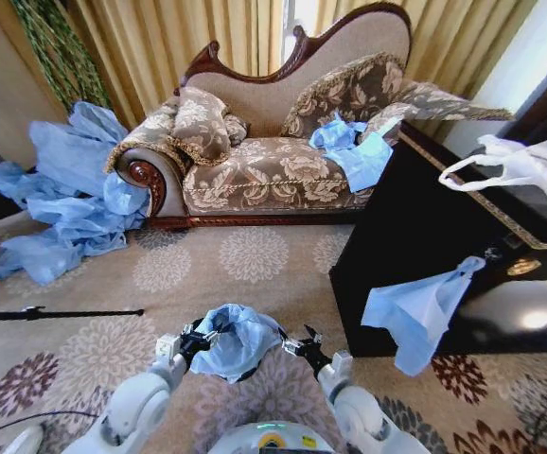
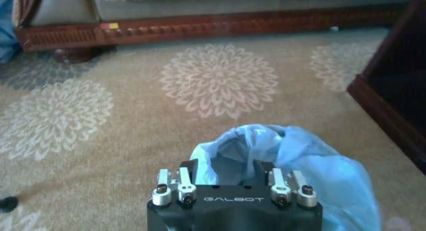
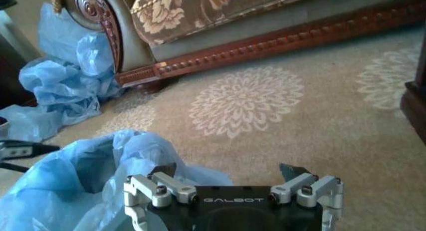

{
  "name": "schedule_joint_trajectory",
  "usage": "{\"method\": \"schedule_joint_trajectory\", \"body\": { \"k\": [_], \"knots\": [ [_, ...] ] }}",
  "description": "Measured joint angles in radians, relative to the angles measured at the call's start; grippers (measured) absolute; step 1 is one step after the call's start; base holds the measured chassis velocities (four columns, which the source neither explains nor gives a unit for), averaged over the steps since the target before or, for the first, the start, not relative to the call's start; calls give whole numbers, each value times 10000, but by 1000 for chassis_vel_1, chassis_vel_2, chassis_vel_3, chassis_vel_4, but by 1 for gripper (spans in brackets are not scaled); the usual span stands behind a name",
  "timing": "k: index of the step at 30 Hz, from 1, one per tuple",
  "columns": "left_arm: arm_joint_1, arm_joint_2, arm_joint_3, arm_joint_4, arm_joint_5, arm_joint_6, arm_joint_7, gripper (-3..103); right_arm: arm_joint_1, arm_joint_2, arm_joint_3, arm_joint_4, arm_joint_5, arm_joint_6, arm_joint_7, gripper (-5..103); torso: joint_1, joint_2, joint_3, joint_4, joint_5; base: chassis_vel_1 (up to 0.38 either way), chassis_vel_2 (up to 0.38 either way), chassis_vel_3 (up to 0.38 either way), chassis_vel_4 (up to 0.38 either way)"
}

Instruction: Place a garbage bag over the trash bin.

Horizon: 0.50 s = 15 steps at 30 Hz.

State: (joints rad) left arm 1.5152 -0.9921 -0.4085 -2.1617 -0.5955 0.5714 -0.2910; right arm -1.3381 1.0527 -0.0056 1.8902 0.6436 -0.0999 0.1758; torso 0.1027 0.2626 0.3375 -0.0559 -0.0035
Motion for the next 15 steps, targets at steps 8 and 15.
{"method": "schedule_joint_trajectory", "body": {
  "k": [8, 15],
  "knots": [
    [-843, -20, 763, 450, -1193, 236, -696, 36, -30, -80, 90, 66, 166, -10, 93, 100, 0, 0, 0, 8, 4, 0, 0, 0, 0],
    [-1971, -120, 1833, 1290, -2287, 347, -1275, 16, -47, -30, 254, 189, 296, -55, 157, 100, 0, 0, 0, 7, 1, 0, 0, 0, 0]
  ]
}}
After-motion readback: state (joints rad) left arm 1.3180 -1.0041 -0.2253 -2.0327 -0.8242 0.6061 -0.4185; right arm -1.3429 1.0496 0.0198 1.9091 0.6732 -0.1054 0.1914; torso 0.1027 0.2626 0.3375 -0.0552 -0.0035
